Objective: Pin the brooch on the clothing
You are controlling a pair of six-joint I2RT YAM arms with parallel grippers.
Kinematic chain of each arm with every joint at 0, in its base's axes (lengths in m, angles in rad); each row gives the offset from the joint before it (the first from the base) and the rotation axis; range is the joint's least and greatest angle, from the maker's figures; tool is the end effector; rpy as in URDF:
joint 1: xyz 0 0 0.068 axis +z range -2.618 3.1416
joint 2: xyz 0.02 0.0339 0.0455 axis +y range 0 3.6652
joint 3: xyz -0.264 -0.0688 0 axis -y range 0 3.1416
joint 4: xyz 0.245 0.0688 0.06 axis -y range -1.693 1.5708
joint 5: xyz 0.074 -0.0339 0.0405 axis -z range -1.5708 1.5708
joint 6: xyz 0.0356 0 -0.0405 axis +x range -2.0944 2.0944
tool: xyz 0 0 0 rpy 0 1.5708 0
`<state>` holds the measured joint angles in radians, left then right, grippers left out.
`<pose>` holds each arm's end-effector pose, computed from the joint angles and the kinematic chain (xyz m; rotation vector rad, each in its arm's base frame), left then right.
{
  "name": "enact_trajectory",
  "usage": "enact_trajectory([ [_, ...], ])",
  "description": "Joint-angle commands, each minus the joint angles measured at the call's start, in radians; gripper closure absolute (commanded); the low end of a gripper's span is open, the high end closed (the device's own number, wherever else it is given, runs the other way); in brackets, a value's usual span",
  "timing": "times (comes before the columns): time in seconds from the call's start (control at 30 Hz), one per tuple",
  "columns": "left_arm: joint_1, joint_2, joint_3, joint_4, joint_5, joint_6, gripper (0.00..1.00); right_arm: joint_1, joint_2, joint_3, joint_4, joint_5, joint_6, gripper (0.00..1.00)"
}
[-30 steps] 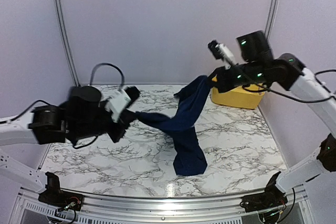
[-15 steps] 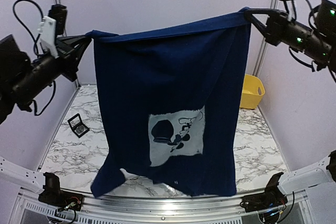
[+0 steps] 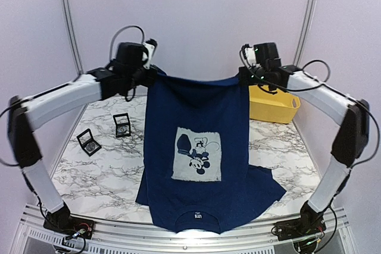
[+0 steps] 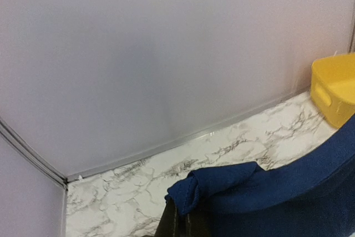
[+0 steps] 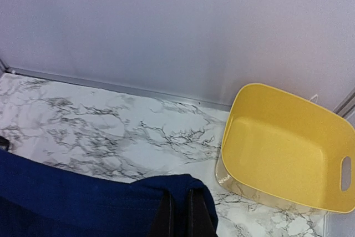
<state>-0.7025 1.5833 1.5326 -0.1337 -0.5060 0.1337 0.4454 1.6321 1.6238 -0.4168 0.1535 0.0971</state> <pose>0.2969 -0.2287 0.4057 0.3552 1.6951 0.0255 0.3463 0.1593 0.3899 -0.2480 1.9805 0.1968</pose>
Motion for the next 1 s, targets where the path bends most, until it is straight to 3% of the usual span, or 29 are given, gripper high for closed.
enact_trajectory([
  [0.0,0.07,0.443,0.249,-0.07,0.077,-0.105,1.0,-0.04,0.278,0.087,0.135,0.085,0.048,1.0],
  [0.13,0.093,0.786,0.634,-0.176,0.008,-0.109,1.0,-0.044,0.572,0.353,0.078,0.171,0.005,1.0],
  [0.17,0.097,0.843,0.713,-0.183,-0.015,-0.104,0.95,-0.045,0.639,0.425,0.053,0.197,-0.019,0.95],
  [0.2,0.101,0.886,0.773,-0.187,-0.032,-0.094,0.81,-0.045,0.693,0.497,0.036,0.205,-0.045,0.85],
  [0.27,0.109,0.922,0.851,-0.191,-0.039,-0.075,0.42,-0.045,0.785,0.632,-0.025,0.219,-0.082,0.5],
  [0.3,0.112,0.914,0.86,-0.19,-0.033,-0.068,0.24,-0.044,0.81,0.682,-0.053,0.221,-0.093,0.37],
  [0.37,0.112,0.865,0.837,-0.189,-0.016,-0.05,0.1,-0.042,0.809,0.712,-0.082,0.209,-0.109,0.25],
  [0.43,0.111,0.783,0.77,-0.185,0.012,-0.055,0.04,-0.037,0.748,0.657,-0.067,0.194,-0.135,0.04],
  [0.47,0.11,0.734,0.729,-0.184,0.034,-0.059,0.02,-0.034,0.709,0.613,-0.055,0.195,-0.141,0.02],
  [0.63,0.072,0.421,0.331,-0.176,0.069,-0.14,0.02,-0.026,0.502,0.398,-0.133,0.188,-0.112,0.03],
  [0.7,0.049,0.289,0.134,-0.176,0.07,-0.209,0.08,-0.024,0.378,0.251,-0.174,0.185,-0.063,0.11],
  [0.77,0.019,0.137,-0.069,-0.173,0.072,-0.272,0.25,-0.023,0.267,0.084,-0.197,0.172,-0.014,0.27],
  [0.9,-0.068,-0.066,-0.416,-0.179,0.083,-0.356,0.67,-0.022,0.087,-0.217,-0.23,0.143,0.112,0.71],
  [0.97,-0.112,-0.122,-0.523,-0.18,0.119,-0.417,0.76,-0.022,0.031,-0.343,-0.233,0.114,0.168,0.89],
])
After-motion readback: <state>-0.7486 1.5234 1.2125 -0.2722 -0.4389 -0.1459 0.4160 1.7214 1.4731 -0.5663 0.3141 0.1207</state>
